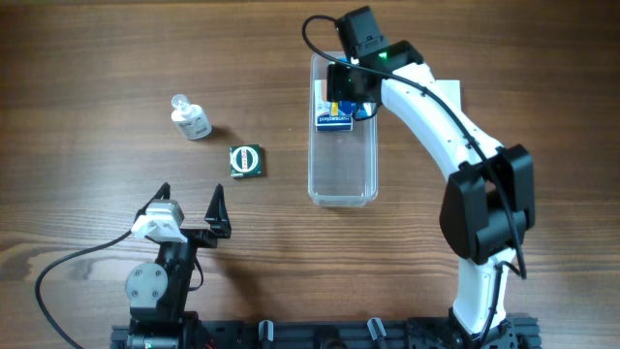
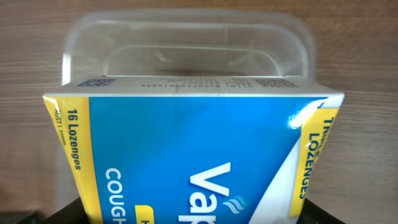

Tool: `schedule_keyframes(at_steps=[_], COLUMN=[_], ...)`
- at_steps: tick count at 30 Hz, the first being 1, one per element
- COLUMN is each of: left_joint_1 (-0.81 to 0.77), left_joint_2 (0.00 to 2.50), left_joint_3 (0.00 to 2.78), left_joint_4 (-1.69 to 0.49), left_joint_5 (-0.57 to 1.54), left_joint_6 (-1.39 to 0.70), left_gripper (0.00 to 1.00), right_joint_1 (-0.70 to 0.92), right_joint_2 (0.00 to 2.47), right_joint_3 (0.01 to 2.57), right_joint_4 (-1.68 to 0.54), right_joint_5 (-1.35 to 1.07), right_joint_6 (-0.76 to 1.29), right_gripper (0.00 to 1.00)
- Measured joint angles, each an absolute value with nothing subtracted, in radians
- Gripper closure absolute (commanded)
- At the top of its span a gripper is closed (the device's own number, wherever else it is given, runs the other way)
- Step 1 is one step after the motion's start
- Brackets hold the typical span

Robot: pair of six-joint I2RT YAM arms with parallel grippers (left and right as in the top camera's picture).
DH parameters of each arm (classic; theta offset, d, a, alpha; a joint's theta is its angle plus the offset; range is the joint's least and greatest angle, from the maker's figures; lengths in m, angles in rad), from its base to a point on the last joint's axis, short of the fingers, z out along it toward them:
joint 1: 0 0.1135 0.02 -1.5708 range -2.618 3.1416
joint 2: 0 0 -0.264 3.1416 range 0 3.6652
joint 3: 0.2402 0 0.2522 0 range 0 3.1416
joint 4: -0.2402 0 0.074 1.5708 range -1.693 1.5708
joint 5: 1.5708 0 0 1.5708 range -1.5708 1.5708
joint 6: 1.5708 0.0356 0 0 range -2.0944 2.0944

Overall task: Pack container
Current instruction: 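Lower the VapoDrops box into the container with the right gripper, release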

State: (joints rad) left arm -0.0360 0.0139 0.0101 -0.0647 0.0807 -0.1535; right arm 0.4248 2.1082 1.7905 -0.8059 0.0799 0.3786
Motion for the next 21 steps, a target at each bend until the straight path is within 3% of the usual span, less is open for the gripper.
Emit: schedule_keyframes(at_steps=[21], left_joint_1=[-0.036], left_joint_2=[0.014], left_joint_3=[0.01], left_joint_4=[-0.065], left_joint_5=[0.081], left_joint_6=[-0.154], left_gripper=[0.0], right_joint_1=[0.47], right_joint_2=[2.181], right_joint_3=[1.79], right_joint_4=[-0.742], right_joint_5=[0.091], right_joint_6=[0.408], right_gripper=[0.24])
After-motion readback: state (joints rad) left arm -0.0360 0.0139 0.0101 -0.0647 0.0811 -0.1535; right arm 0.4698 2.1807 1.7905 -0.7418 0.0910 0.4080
